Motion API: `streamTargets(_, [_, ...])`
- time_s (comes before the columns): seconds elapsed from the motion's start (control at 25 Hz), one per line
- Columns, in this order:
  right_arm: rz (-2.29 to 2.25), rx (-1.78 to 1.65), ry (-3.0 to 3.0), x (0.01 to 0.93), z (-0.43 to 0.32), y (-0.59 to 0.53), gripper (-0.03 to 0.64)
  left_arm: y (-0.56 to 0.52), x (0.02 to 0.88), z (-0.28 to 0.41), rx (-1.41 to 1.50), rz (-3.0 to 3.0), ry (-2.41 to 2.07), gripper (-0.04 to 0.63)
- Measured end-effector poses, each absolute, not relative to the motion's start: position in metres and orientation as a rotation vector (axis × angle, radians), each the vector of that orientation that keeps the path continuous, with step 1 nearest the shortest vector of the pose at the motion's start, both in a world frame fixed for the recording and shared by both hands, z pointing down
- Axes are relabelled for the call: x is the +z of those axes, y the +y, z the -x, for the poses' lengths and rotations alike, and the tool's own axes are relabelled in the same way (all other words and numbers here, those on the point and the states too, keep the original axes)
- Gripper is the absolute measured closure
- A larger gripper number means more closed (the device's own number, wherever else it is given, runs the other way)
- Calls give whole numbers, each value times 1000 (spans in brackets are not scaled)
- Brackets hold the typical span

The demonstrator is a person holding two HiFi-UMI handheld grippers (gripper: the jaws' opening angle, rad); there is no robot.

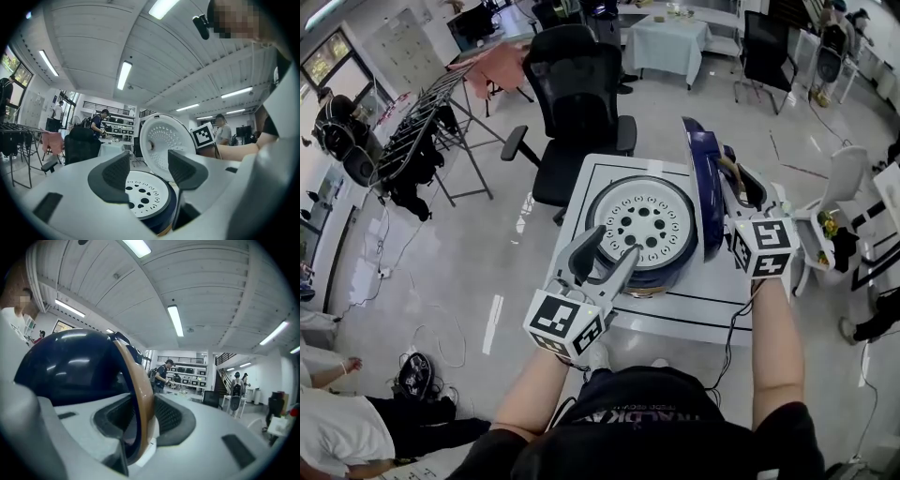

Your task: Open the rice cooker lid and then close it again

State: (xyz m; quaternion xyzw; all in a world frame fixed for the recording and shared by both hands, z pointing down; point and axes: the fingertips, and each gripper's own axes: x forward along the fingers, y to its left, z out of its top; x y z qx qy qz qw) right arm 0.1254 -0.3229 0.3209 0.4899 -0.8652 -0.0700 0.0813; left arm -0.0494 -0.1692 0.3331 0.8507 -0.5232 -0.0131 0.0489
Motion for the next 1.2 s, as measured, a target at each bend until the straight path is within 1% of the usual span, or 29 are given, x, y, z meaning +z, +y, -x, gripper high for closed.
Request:
streamTargets(0.28, [-1393,-352,-2505,317,-89,-316,486,-179,328,69,-47,-2611,-1571,358])
streamTargets(0.56, [-1303,-483,-2403,323,-53,-311,485,-190,324,85,-74,-2627,-1555,439])
streamTargets(0.64, [-1279,-511,-2374,326,-44,-310,483,-193,322,92,-89,-2624,-1566,474])
streamTargets(0.76, [-1237,-566,-2322,330,-30,-307,483,-197,314,105,-127,-2616,-1601,584])
streamTargets(0.8, [-1224,-586,-2302,331,-25,-306,483,-199,311,109,-136,-2619,-1603,592])
streamTargets(1.2, [-1120,-721,-2147,349,13,-297,476,-221,298,117,-108,-2699,-1573,592])
